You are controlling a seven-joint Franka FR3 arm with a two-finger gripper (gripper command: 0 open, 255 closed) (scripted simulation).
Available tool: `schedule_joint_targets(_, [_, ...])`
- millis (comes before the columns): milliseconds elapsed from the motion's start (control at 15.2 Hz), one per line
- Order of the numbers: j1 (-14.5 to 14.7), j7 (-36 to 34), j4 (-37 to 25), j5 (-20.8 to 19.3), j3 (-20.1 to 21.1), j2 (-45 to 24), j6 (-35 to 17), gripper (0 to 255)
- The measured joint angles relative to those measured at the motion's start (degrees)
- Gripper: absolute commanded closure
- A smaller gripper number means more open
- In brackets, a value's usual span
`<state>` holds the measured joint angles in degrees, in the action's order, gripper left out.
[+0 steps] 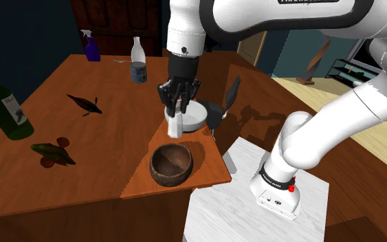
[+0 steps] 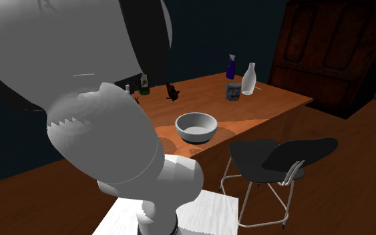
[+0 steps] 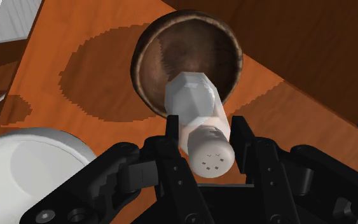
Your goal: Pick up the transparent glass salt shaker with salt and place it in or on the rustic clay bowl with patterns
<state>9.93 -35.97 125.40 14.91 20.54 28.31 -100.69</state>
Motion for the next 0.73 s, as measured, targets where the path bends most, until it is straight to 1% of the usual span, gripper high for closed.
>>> schedule_joint_targets(132, [0.28, -1.09, -0.36, 0.24, 0.93, -0.5, -0.36, 255])
schedule_joint_targets(726, [0.71, -0.69, 6.05, 1.15, 2.08, -0.61, -6.88, 255])
